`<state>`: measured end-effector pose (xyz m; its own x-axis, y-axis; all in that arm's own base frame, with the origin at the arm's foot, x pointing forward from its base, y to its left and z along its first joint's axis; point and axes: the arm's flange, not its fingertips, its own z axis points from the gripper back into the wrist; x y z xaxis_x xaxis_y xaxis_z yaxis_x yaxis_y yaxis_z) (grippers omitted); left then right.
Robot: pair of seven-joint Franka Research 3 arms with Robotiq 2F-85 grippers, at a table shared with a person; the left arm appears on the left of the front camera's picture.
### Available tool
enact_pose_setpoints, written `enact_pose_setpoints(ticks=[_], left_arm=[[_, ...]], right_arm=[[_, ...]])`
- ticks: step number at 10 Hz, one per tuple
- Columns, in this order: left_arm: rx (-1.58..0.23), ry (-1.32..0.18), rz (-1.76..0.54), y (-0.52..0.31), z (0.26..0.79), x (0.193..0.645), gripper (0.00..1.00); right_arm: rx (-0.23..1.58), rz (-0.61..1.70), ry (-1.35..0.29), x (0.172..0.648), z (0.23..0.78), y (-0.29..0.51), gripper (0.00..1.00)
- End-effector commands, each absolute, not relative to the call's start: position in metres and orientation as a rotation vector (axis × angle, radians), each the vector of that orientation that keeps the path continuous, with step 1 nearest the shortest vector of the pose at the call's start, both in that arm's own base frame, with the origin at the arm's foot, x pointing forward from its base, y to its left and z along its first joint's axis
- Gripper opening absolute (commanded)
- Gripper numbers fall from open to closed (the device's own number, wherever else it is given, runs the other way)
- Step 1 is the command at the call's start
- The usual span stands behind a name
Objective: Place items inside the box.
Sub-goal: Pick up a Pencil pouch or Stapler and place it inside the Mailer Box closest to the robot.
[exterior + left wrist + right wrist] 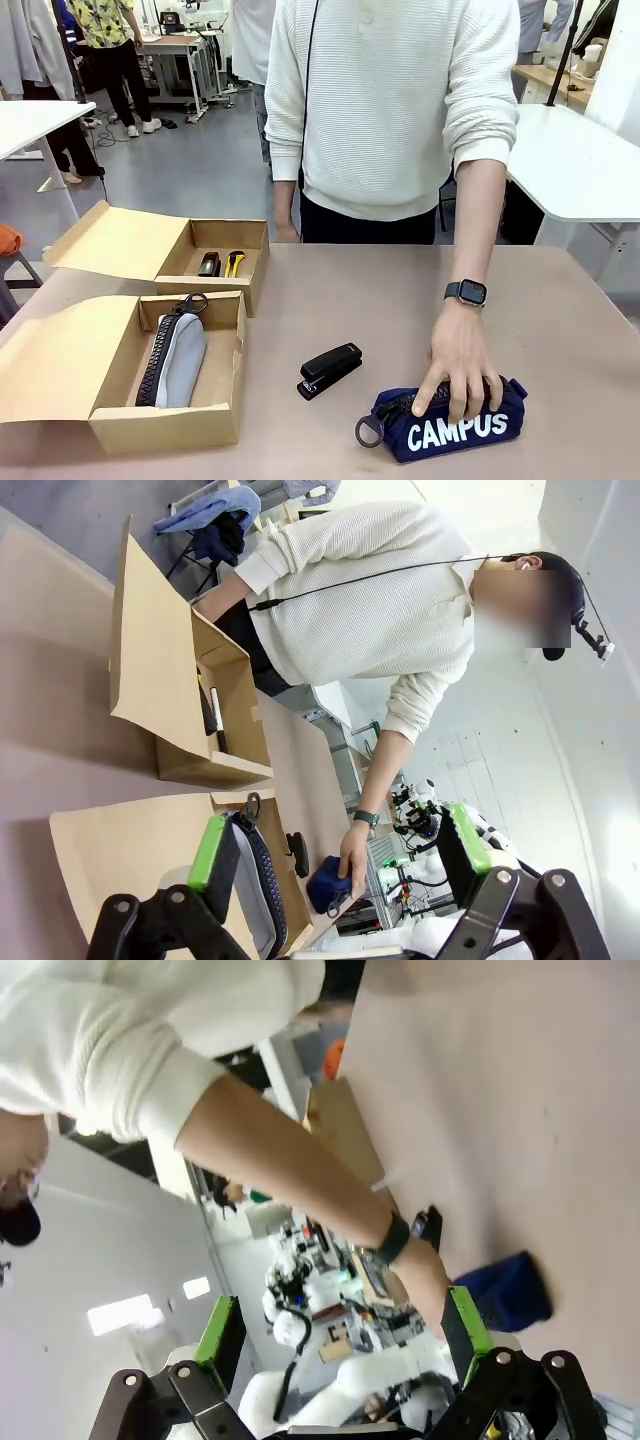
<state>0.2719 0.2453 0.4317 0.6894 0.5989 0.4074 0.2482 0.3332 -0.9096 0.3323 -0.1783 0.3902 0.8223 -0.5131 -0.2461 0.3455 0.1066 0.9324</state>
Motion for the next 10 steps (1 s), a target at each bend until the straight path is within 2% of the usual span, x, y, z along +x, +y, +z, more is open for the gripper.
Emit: enact_pose_setpoints(ticks=[1, 10], left_arm=[[-1.256, -0.858, 0.254, 0.2438, 0.4329, 0.2726, 1.00], [-1.256, -0.858, 0.254, 0.2438, 0.4329, 0.2726, 1.00]], right_arm=[[1.336, -0.587, -0.125, 0.3293, 0.3966, -0.1815, 1.00], [1.336, -0.587, -0.125, 0.3293, 0.3966, -0.1815, 1.00]])
